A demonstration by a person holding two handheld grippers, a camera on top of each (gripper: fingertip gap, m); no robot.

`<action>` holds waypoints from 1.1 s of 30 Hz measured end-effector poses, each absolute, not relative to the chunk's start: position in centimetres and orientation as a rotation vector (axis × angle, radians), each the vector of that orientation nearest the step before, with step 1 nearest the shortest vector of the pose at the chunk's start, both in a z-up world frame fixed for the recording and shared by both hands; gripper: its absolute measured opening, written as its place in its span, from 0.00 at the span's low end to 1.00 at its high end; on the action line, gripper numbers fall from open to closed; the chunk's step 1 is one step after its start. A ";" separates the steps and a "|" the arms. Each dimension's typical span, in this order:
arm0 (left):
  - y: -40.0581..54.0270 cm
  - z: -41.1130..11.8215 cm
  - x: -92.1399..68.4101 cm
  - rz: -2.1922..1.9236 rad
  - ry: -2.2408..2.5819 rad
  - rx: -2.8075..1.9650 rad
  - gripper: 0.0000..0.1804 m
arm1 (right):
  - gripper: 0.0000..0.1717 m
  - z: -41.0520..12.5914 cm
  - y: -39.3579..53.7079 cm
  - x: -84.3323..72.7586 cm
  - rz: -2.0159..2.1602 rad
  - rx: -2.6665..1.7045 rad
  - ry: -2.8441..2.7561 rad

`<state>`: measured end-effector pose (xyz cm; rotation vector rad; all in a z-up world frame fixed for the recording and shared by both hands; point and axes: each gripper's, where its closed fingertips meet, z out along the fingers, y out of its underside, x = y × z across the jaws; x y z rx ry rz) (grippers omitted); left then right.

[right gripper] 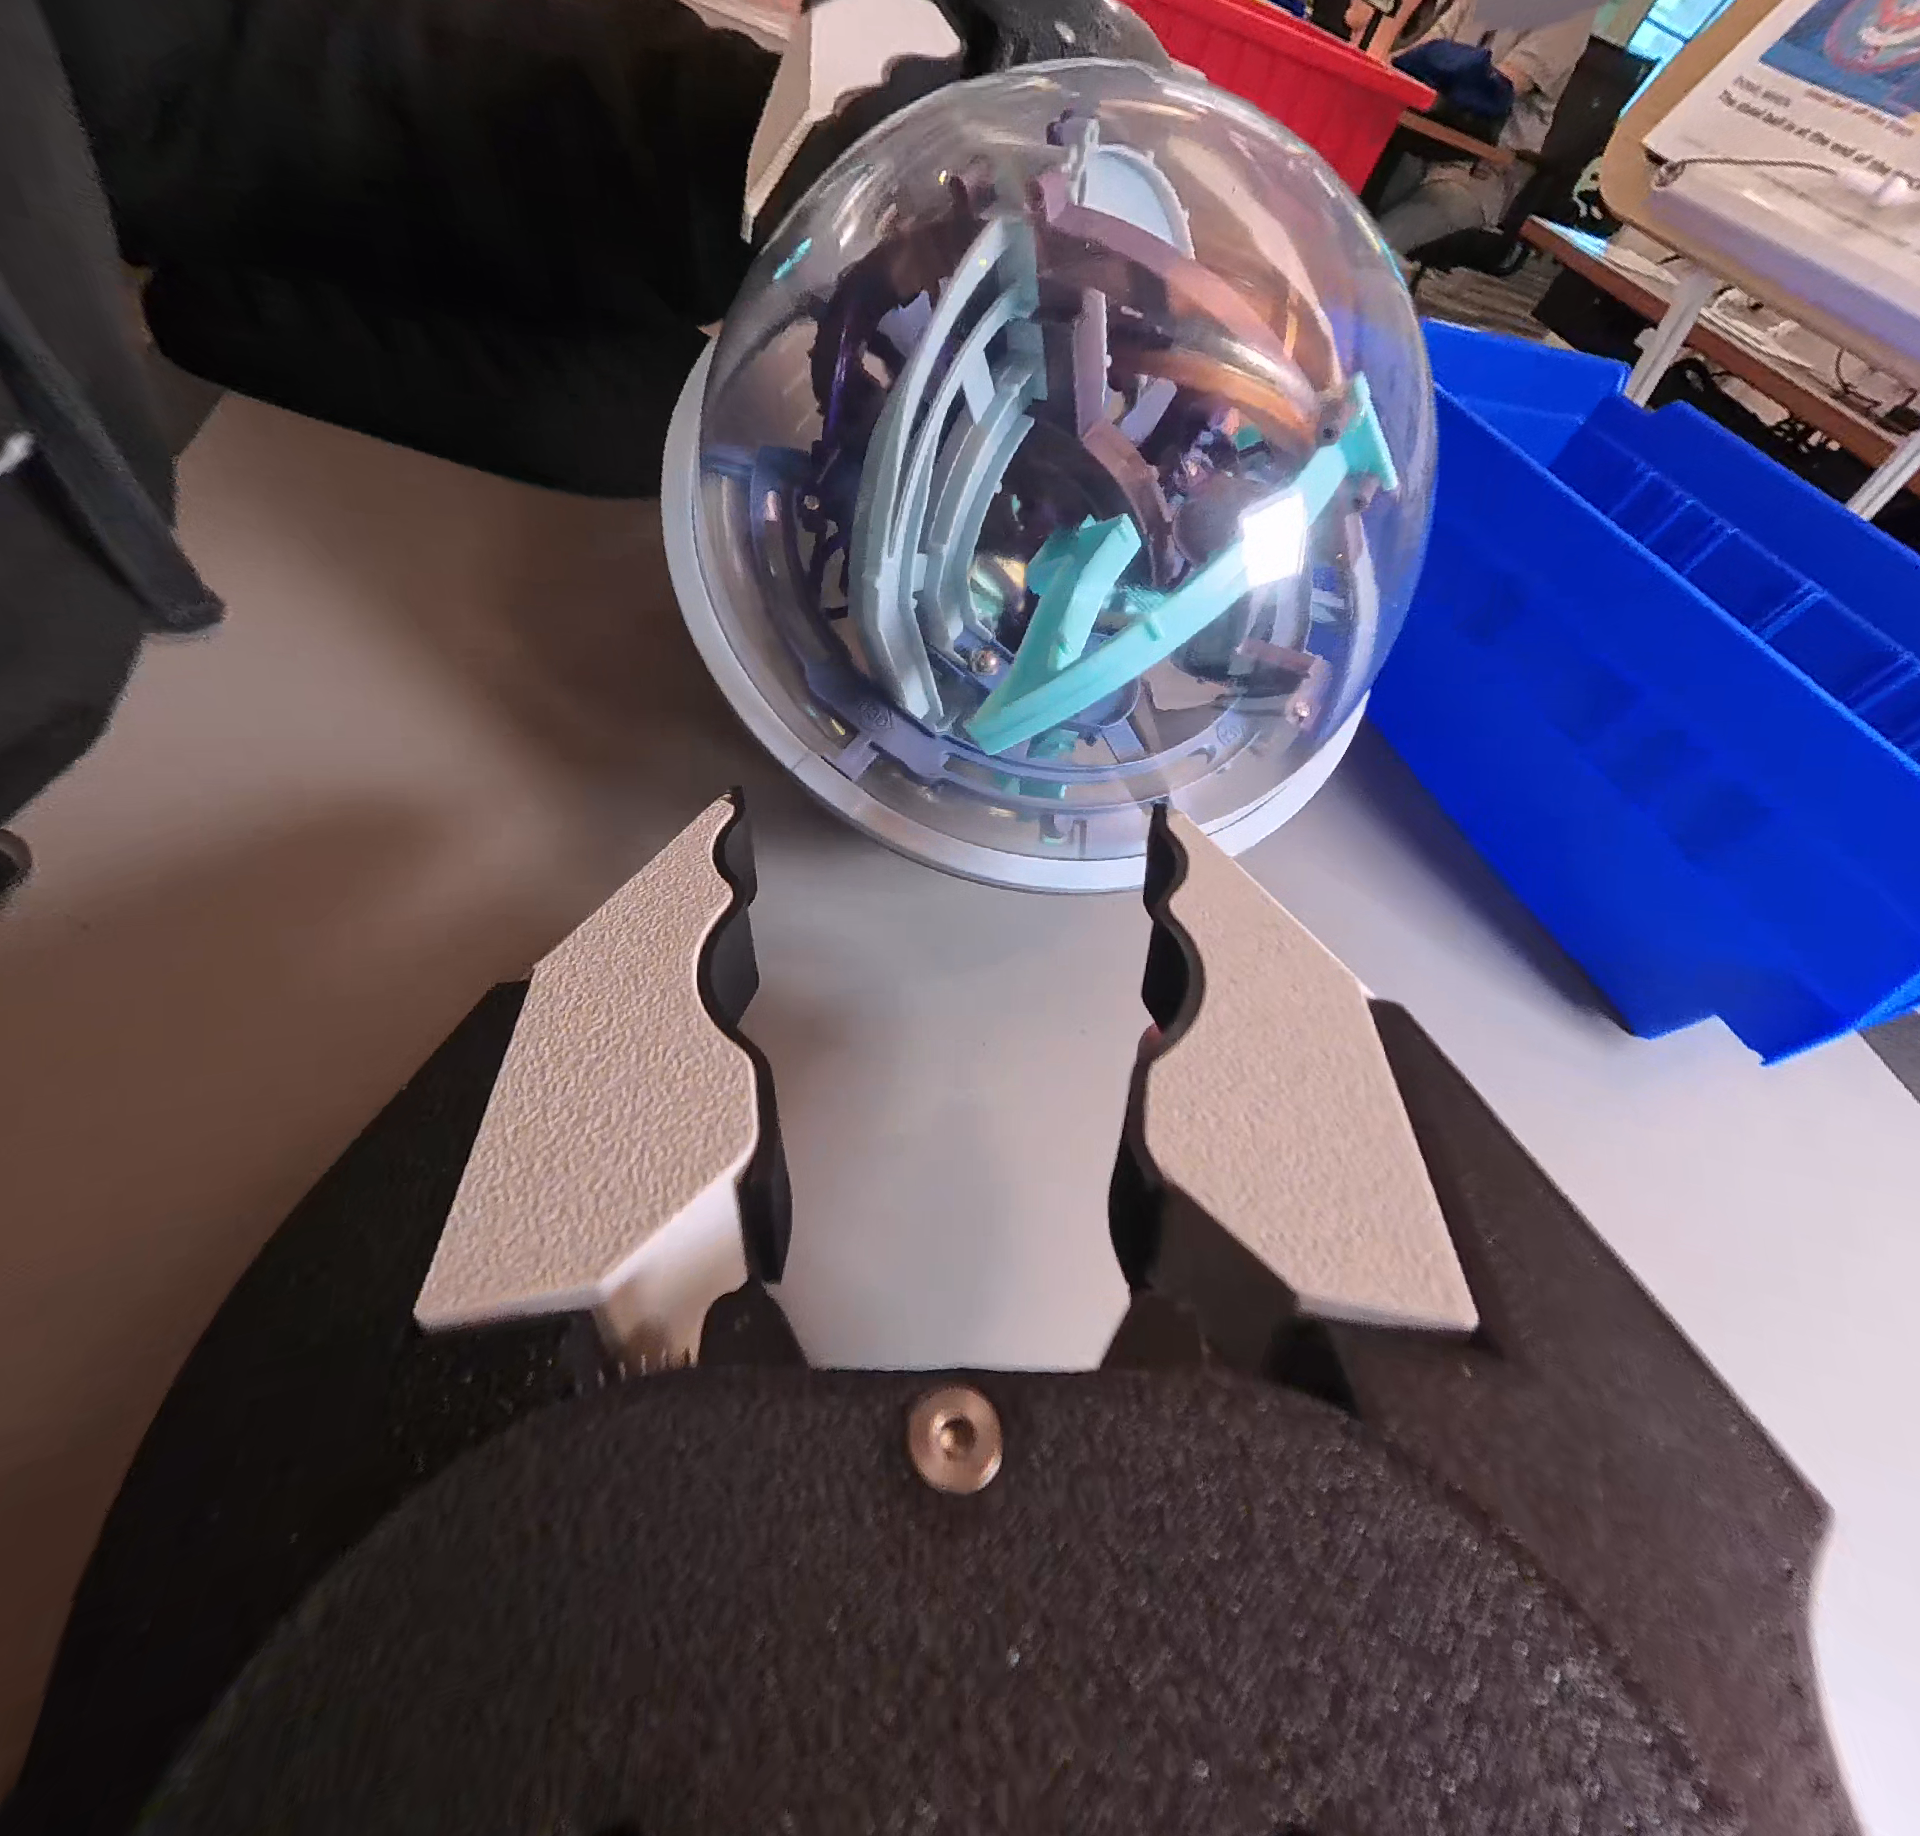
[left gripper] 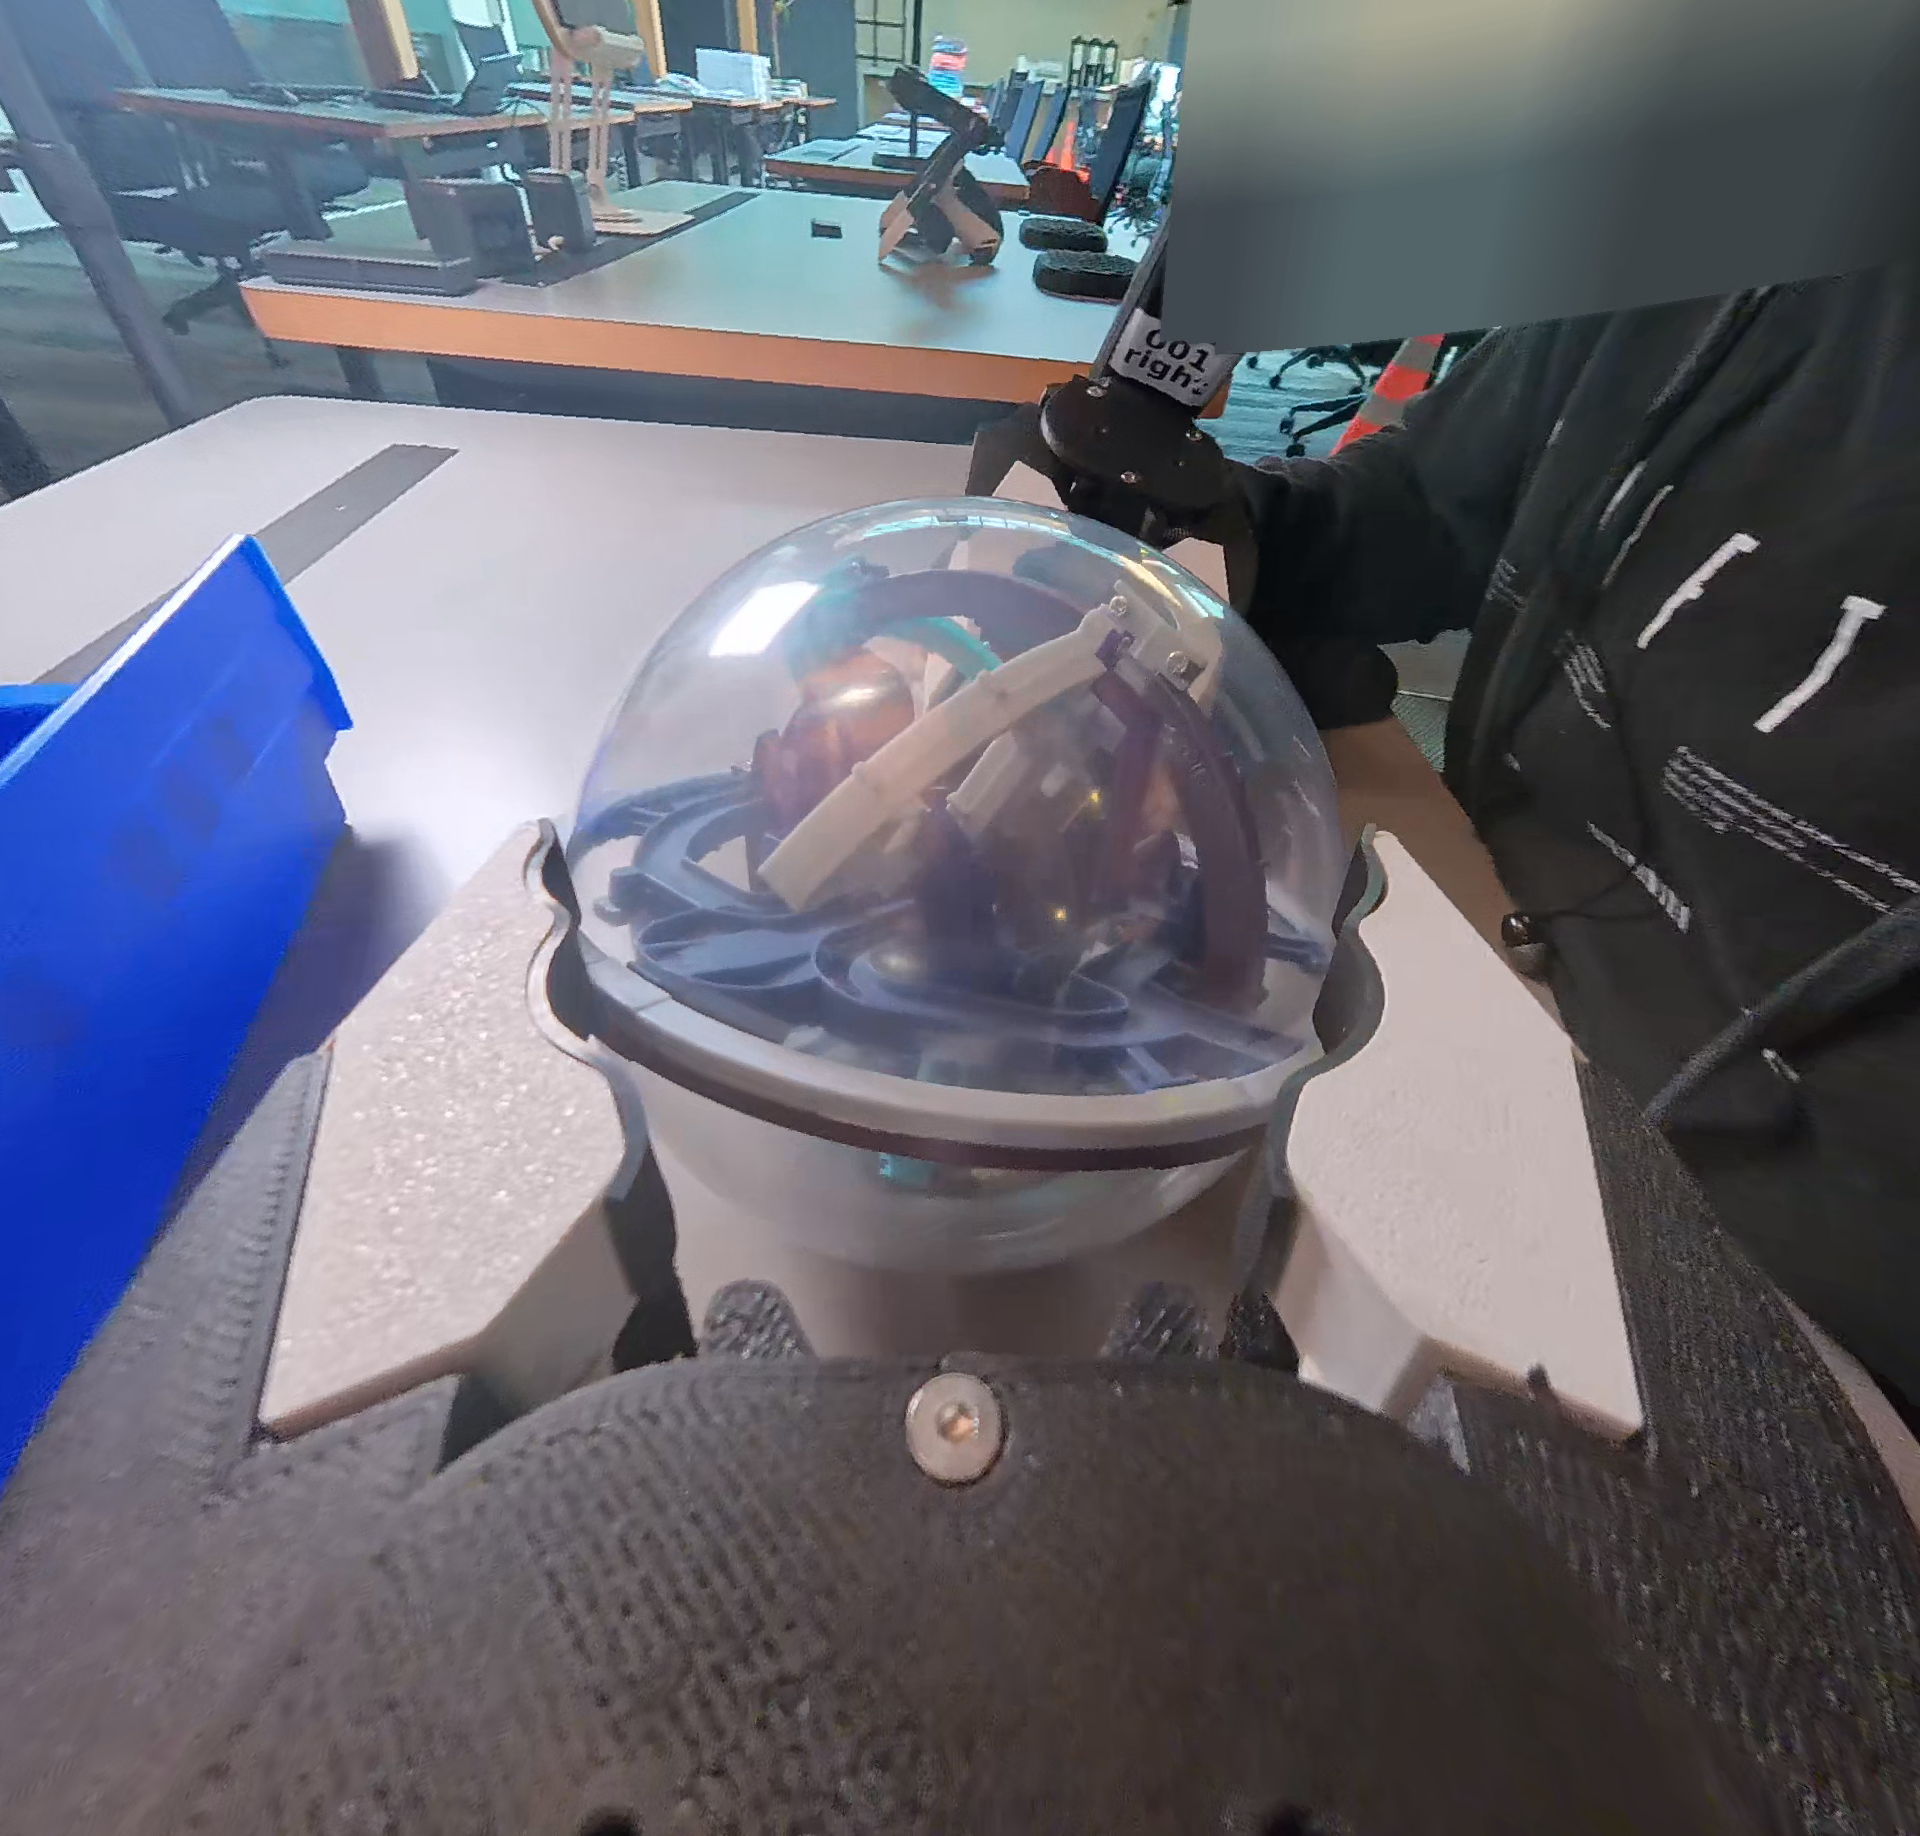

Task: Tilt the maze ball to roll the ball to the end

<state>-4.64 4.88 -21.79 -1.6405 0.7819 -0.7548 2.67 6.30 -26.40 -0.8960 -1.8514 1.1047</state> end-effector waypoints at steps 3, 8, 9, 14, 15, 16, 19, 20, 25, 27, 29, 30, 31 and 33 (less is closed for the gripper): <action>4.4 -21.8 -4.8 -0.795 0.796 -1.633 0.78 | 0.41 -26.2 5.9 2.8 1.133 -0.874 -1.856; 4.4 -21.8 -4.9 -0.839 0.784 -1.618 0.78 | 0.39 -26.1 5.8 2.8 1.170 -0.875 -1.854; 4.4 -21.8 -4.9 -0.850 0.781 -1.617 0.78 | 0.38 -26.0 5.8 2.8 1.180 -0.877 -1.851; 5.2 -21.7 -5.4 -0.950 0.692 -1.626 0.77 | 0.39 -25.5 6.5 2.5 1.251 -0.918 -1.793; 5.3 -21.7 -5.4 -0.973 0.675 -1.625 0.77 | 0.42 -25.4 6.8 2.3 1.265 -0.939 -1.774; 5.4 -21.7 -5.4 -0.990 0.668 -1.621 0.77 | 0.46 -25.5 7.2 2.1 1.264 -0.962 -1.766; 5.7 -21.7 -5.2 -1.028 0.646 -1.620 0.77 | 0.57 -25.8 8.0 1.4 1.221 -0.982 -1.760; 5.7 -21.7 -5.1 -1.045 0.641 -1.615 0.77 | 0.59 -25.8 7.9 1.2 1.226 -0.983 -1.765; 5.6 -22.3 -4.7 -1.160 0.616 -1.587 0.77 | 0.61 -26.4 7.4 1.0 1.190 -0.973 -1.803; 5.6 -22.6 -4.7 -1.186 0.608 -1.594 0.77 | 0.61 -26.3 7.5 1.0 1.175 -0.969 -1.795; 5.6 -22.6 -4.7 -1.200 0.592 -1.594 0.77 | 0.60 -26.4 7.6 1.1 1.178 -0.980 -1.793; 5.7 -22.6 -4.7 -1.201 0.587 -1.596 0.77 | 0.59 -26.4 7.6 1.1 1.178 -0.984 -1.792; 5.7 -22.6 -4.7 -1.202 0.584 -1.596 0.77 | 0.59 -26.4 7.6 1.1 1.177 -0.986 -1.791; 5.6 -22.7 -4.7 -1.207 0.581 -1.597 0.77 | 0.59 -26.3 7.6 1.2 1.186 -0.989 -1.786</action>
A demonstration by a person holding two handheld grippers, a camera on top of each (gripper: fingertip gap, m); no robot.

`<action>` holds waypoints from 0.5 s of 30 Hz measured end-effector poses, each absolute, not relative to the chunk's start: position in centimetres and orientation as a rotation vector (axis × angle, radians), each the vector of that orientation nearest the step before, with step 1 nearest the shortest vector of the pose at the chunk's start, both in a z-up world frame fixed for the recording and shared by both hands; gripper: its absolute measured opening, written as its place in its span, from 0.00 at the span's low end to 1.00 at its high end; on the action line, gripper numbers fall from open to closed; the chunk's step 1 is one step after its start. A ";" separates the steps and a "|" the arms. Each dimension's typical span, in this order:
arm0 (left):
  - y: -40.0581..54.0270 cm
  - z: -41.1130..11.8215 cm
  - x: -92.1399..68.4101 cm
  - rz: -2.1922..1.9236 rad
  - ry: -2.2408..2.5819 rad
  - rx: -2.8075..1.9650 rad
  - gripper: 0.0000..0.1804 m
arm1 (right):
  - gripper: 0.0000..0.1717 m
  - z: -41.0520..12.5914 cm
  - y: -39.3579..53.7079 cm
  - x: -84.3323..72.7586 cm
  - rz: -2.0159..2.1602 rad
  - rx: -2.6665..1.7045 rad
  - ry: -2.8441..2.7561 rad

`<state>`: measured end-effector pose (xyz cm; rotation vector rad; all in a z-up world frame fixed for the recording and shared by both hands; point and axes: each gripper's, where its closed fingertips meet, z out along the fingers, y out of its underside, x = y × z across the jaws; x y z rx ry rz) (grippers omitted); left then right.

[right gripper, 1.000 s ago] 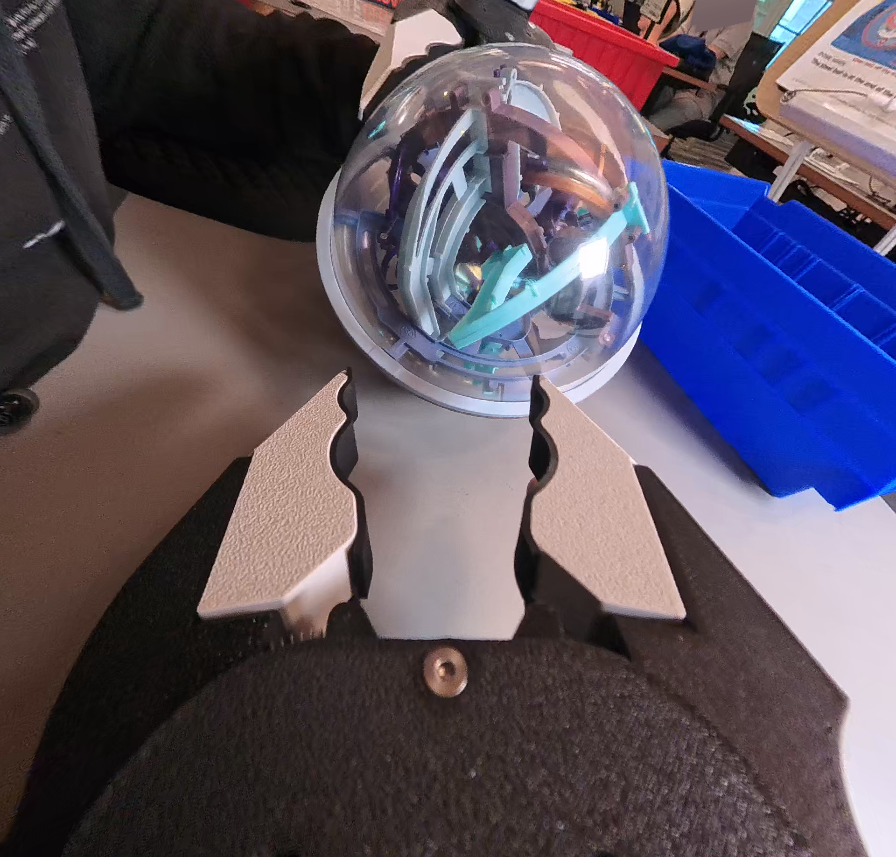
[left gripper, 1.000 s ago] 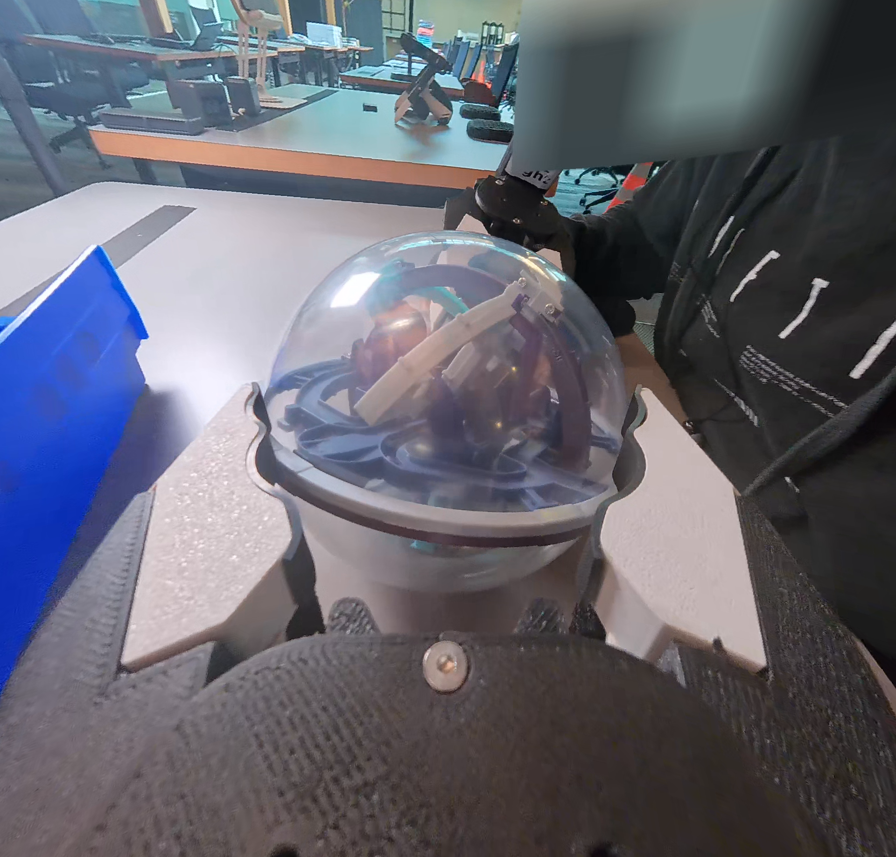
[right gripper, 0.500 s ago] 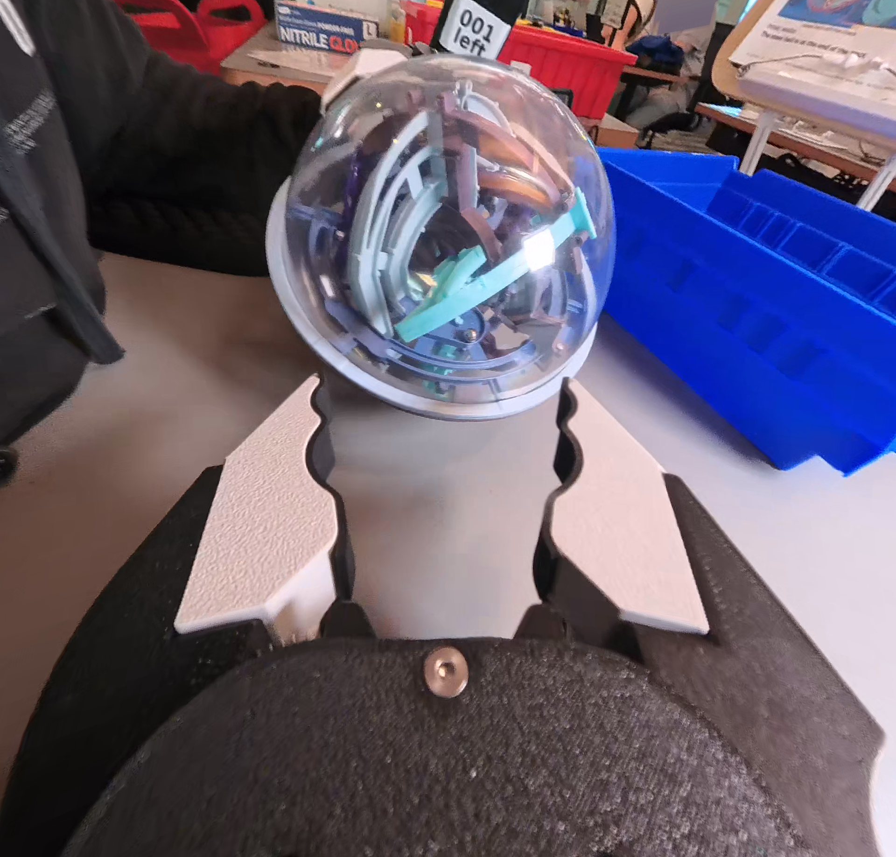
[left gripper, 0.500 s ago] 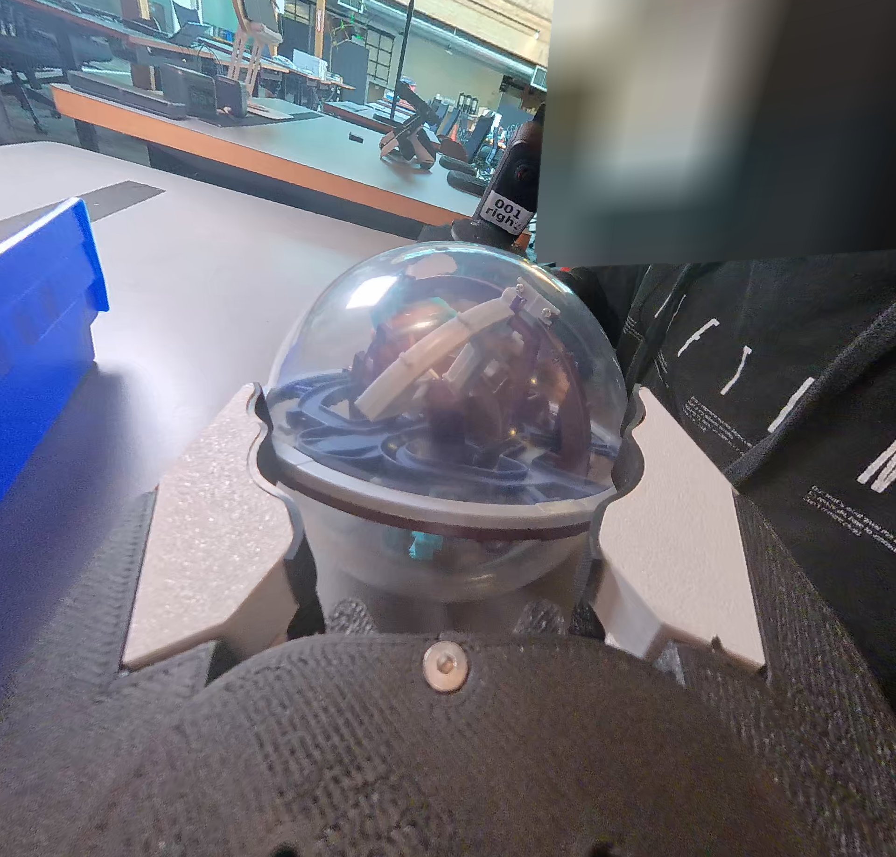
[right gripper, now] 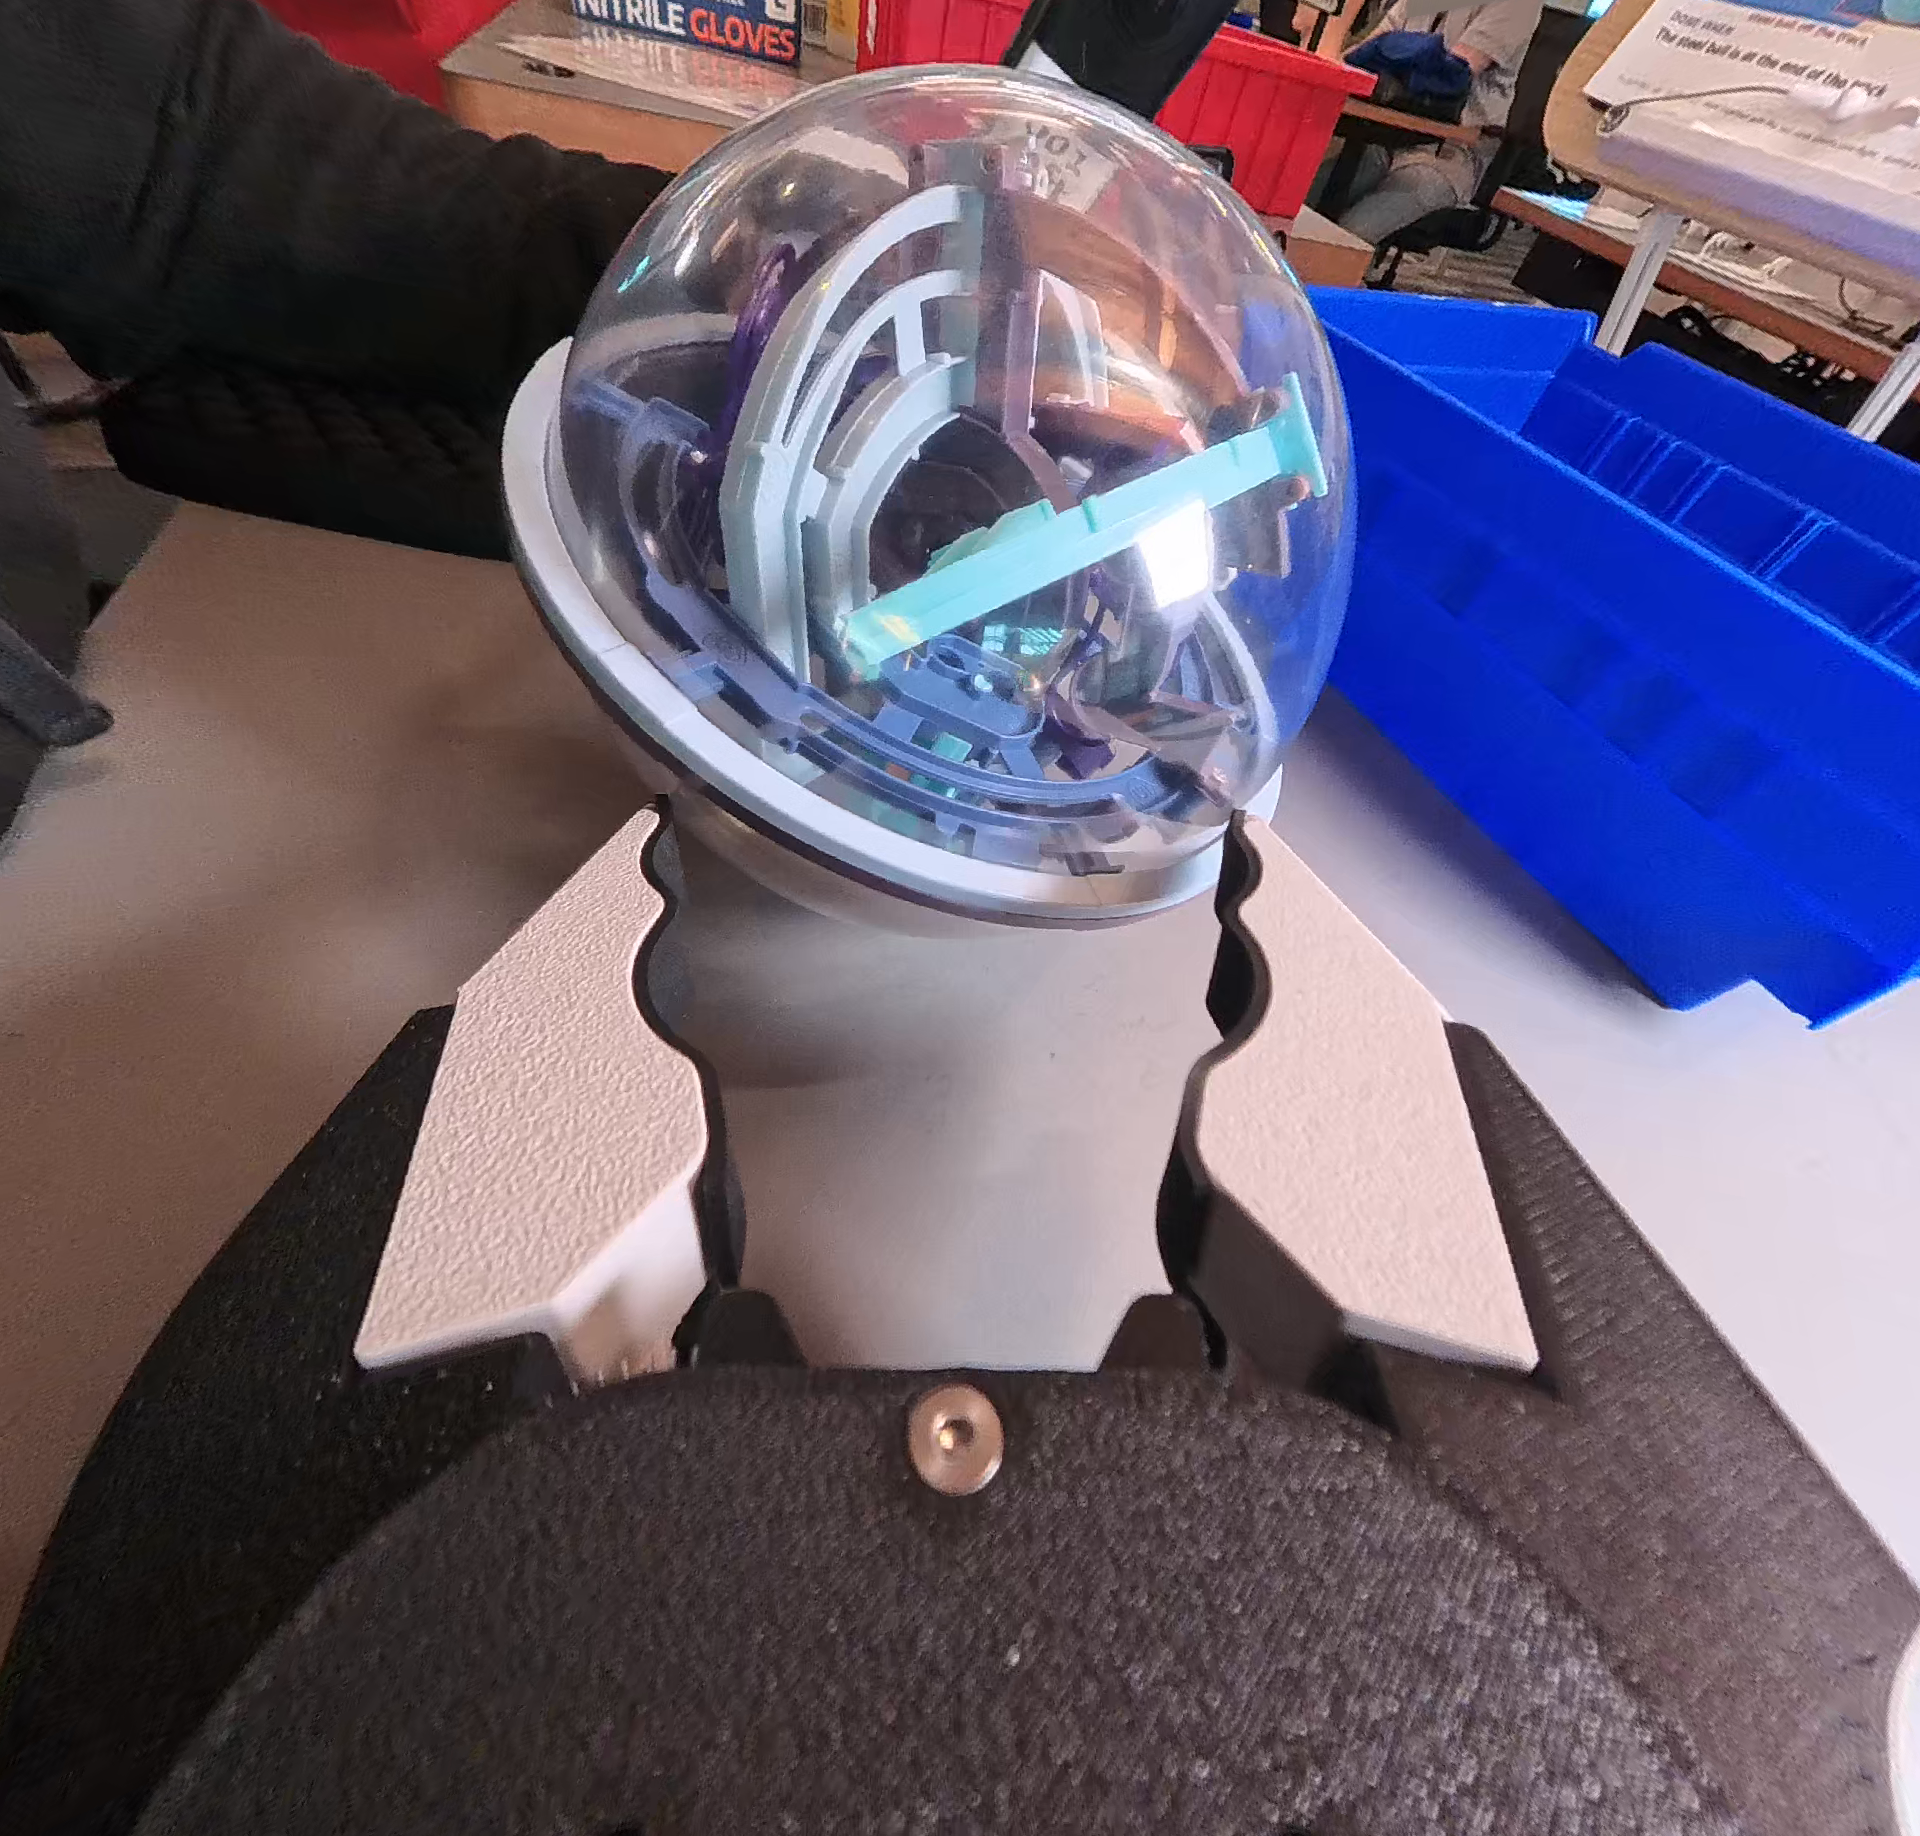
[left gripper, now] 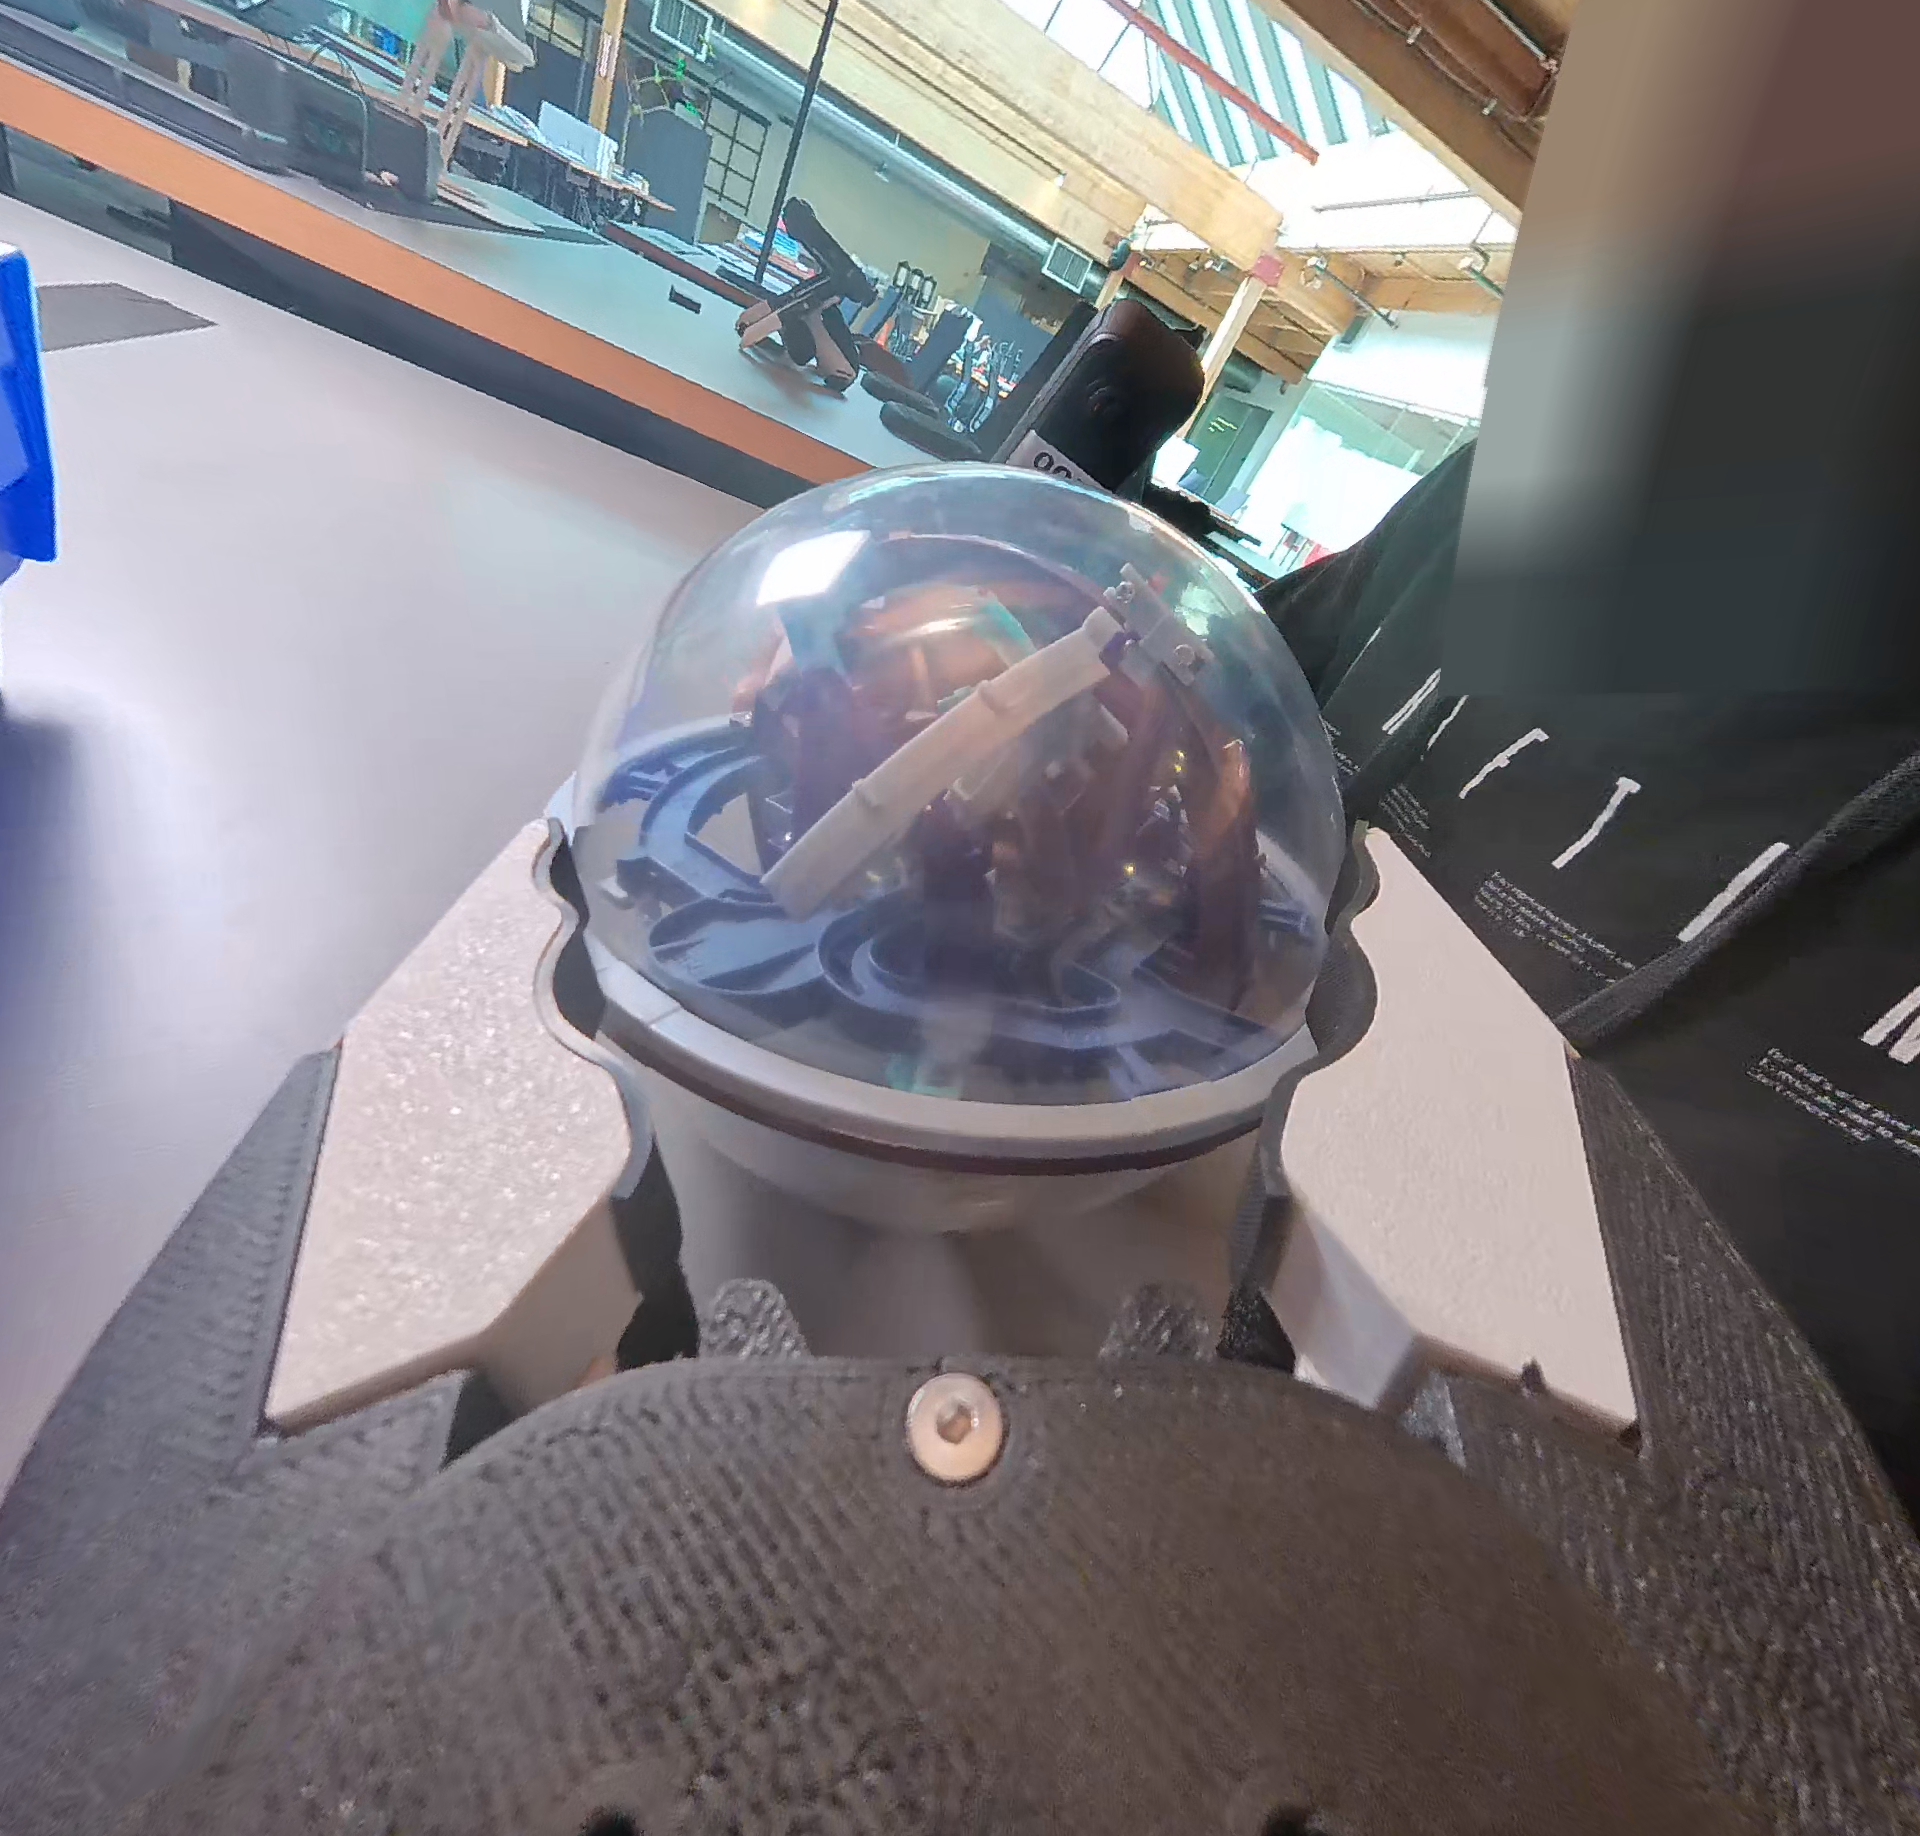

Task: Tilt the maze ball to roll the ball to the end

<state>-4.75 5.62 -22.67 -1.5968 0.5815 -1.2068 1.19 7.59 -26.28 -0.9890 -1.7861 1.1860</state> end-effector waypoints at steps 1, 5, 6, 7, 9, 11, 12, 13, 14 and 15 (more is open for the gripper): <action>5.6 -22.7 -4.7 -1.211 0.581 -1.598 0.77 | 0.59 -26.2 7.5 1.2 1.194 -0.990 -1.782; 5.2 -22.8 -4.8 -1.198 0.608 -1.585 0.76 | 0.57 -25.9 7.3 1.3 1.208 -0.983 -1.766; 5.1 -22.9 -4.8 -1.186 0.622 -1.582 0.76 | 0.57 -25.7 7.3 1.4 1.210 -0.978 -1.762; 4.9 -23.0 -4.8 -1.174 0.636 -1.580 0.76 | 0.57 -25.6 7.2 1.4 1.216 -0.975 -1.758; 4.7 -23.2 -4.9 -1.156 0.658 -1.578 0.76 | 0.56 -25.3 7.1 1.5 1.233 -0.968 -1.745; 4.5 -23.3 -4.9 -1.146 0.671 -1.575 0.76 | 0.56 -24.9 7.1 1.5 1.249 -0.961 -1.732; 4.5 -23.4 -4.9 -1.144 0.675 -1.575 0.76 | 0.56 -24.7 7.0 1.6 1.257 -0.958 -1.725; 4.4 -23.5 -4.9 -1.142 0.679 -1.575 0.76 | 0.56 -24.6 7.0 1.6 1.264 -0.956 -1.720; 4.4 -23.5 -4.9 -1.139 0.683 -1.576 0.76 | 0.56 -24.5 7.0 1.6 1.269 -0.956 -1.717; 4.4 -23.5 -4.8 -1.133 0.688 -1.576 0.76 | 0.56 -24.4 6.9 1.6 1.272 -0.955 -1.715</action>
